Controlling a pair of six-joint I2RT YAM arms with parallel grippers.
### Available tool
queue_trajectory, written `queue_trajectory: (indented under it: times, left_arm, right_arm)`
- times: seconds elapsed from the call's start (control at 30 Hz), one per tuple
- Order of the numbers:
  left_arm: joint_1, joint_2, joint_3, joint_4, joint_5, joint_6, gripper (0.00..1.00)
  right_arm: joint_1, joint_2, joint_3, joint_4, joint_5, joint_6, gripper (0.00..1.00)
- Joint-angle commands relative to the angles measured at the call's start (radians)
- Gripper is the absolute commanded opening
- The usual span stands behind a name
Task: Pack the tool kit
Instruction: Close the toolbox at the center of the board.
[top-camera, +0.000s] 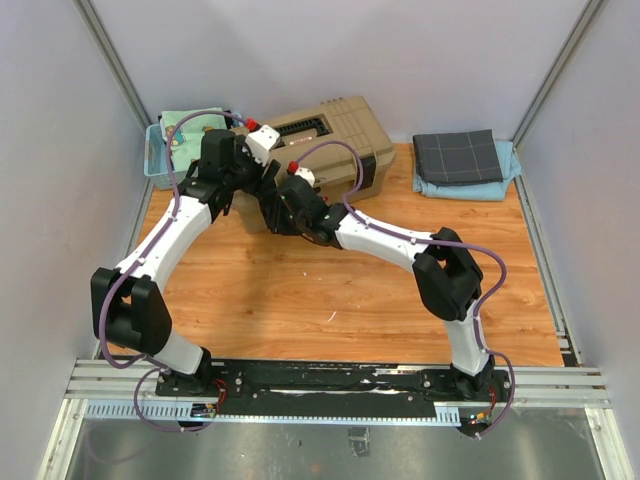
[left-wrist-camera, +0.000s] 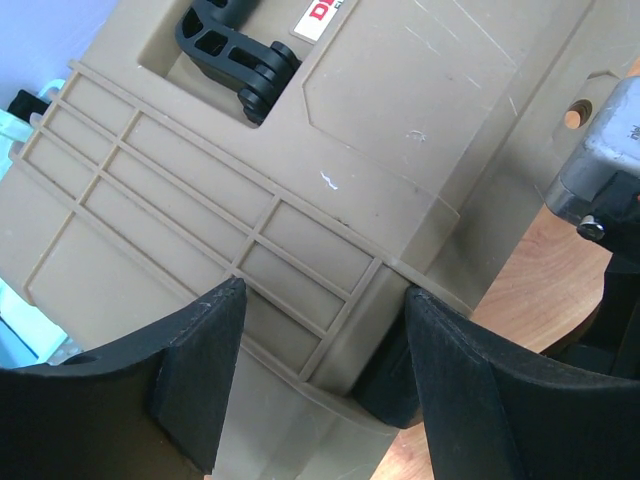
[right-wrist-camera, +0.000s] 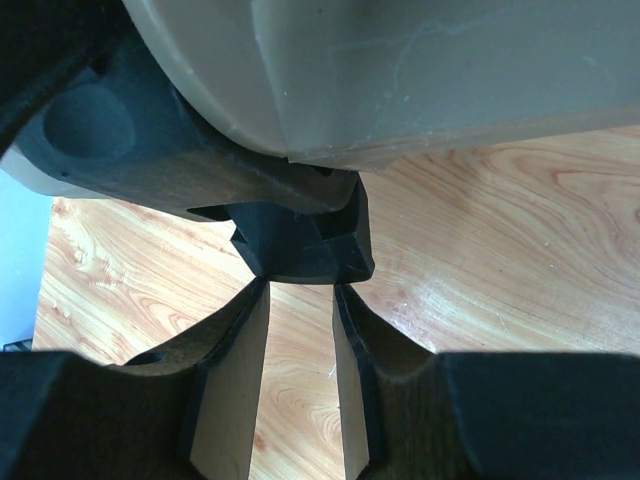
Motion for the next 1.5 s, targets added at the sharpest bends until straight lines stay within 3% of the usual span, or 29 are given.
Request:
queue_trajectory:
  times: [0.0, 1.1, 1.2, 1.3, 1.33, 1.37, 1.47]
  left_arm:
    - [-0.001, 0.138, -0.095, -0.161, -0.054, 0.018, 0.69]
    - [-0.001, 0.091, -0.144, -0.168, -0.022, -0.001, 0.69]
    - [-0.001, 0.05, -0.101, -0.184, -0.008, -0.016, 0.7]
    - [-0.001, -0.005, -0.02, -0.219, 0.015, -0.027, 0.72]
    - [-0.001, -0.024, 0.012, -0.237, 0.029, -0.035, 0.73]
    - [-0.001, -0.041, 0.044, -0.256, 0.049, -0.043, 0.74]
    - [-0.001, -0.093, 0.116, -0.305, 0.105, -0.067, 0.82]
  right_arm:
    - [-0.009, 0.042, -0.001, 0.068, 0.115, -0.021, 0.32]
    - [-0.058, 0.106, -0.002, 0.153, 0.171, -0.007, 0.35]
    - [-0.057, 0.035, -0.057, 0.156, 0.145, -0.056, 0.43]
    - [-0.058, -0.081, -0.145, 0.153, 0.126, -0.089, 0.61]
    - [-0.056, -0.119, -0.173, 0.147, 0.124, -0.095, 0.7]
    - [-0.056, -0.169, -0.204, 0.144, 0.118, -0.106, 0.97]
    - [-0.056, -0.276, -0.281, 0.122, 0.105, -0.145, 0.98]
